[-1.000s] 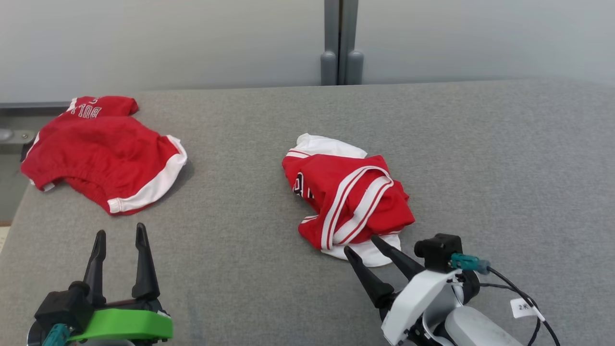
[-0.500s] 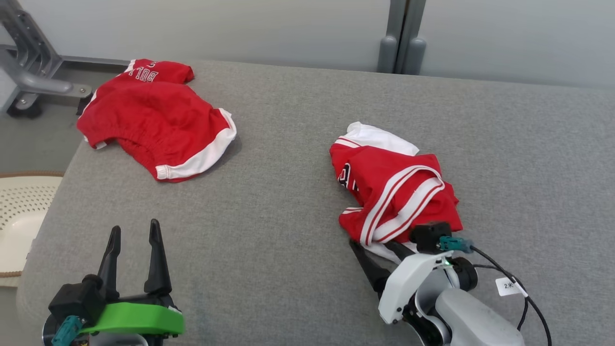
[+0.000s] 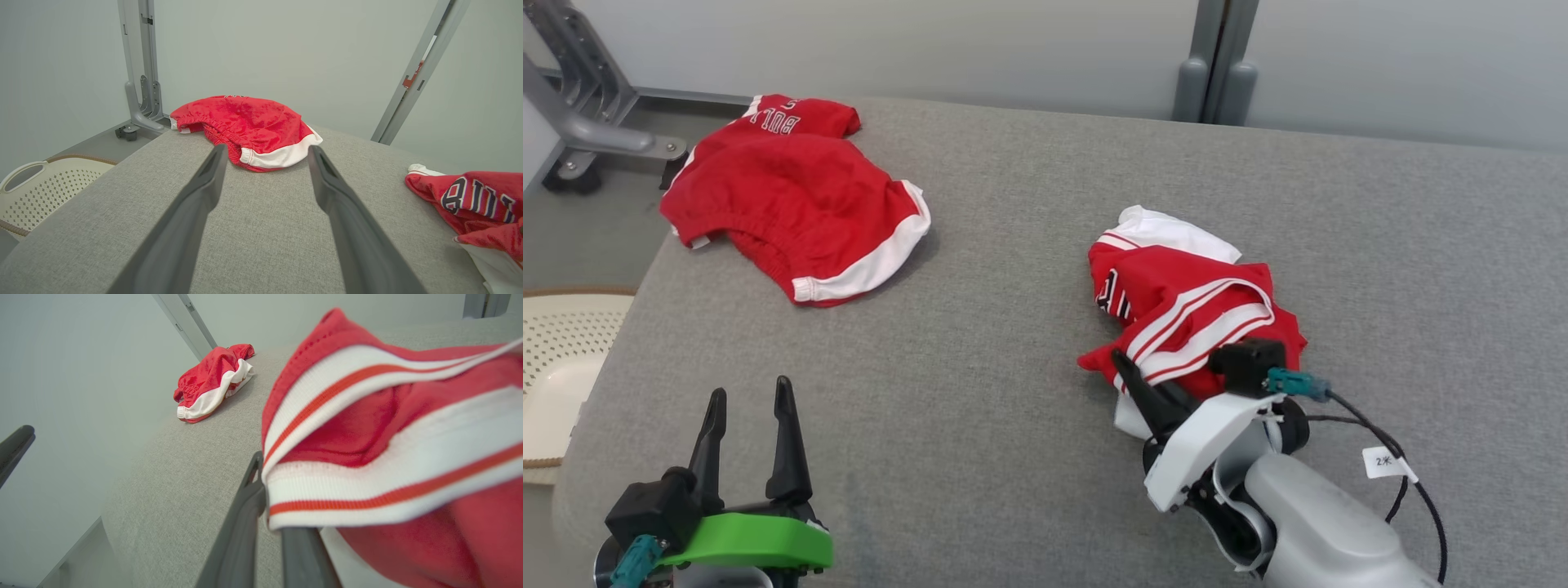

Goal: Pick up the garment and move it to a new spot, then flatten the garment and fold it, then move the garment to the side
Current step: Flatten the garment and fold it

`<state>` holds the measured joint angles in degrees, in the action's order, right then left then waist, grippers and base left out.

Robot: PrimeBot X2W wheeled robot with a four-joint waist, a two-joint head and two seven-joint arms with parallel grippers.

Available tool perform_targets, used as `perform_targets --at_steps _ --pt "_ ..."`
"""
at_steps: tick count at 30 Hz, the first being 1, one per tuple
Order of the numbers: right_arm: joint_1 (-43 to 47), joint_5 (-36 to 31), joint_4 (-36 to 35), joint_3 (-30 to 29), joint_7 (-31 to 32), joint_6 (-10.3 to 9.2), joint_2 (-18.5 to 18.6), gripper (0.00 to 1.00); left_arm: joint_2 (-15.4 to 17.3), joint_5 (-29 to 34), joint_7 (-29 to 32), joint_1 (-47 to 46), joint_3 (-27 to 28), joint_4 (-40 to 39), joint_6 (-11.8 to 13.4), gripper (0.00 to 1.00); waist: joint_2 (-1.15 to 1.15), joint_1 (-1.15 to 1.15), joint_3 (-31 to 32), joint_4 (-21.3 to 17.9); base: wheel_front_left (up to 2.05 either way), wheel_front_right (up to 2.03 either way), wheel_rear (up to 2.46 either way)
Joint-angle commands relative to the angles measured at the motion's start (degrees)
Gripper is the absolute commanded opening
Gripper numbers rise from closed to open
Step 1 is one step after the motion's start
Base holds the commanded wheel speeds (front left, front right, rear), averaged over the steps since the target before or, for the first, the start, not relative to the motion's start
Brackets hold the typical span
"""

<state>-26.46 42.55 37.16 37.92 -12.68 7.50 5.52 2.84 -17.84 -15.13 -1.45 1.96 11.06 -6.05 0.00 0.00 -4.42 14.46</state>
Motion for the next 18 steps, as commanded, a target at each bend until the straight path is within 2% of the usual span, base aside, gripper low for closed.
perform_targets --at_steps 1,5,11,18 --pt "-0.94 1.14 -1.78 -0.36 0.11 -0.05 2.14 0.00 0.09 0.17 -0.04 0.31 0.34 -0.03 -0.04 1.00 0.00 0.00 0.83 -1.90 0.00 0.00 0.00" --pt "-1.30 1.30 -6.86 -2.56 1.26 -0.03 7.70 0.00 0.08 0.42 -0.03 0.92 0.75 -0.04 -0.21 1.00 0.00 0.00 1.83 -5.01 0.00 0.00 0.00" --pt "0.69 1.10 -13.28 -9.58 5.17 -0.04 17.00 0.00 0.09 0.86 -0.03 0.85 0.22 0.26 -0.41 1.00 0.00 0.00 2.17 -9.47 0.00 0.00 0.00" --pt "3.37 5.54 -16.45 -15.72 10.53 -0.03 21.82 0.00 0.12 1.38 -0.03 -1.23 -1.10 0.83 -0.79 1.00 0.00 0.00 -0.06 -12.23 0.00 0.00 0.00"
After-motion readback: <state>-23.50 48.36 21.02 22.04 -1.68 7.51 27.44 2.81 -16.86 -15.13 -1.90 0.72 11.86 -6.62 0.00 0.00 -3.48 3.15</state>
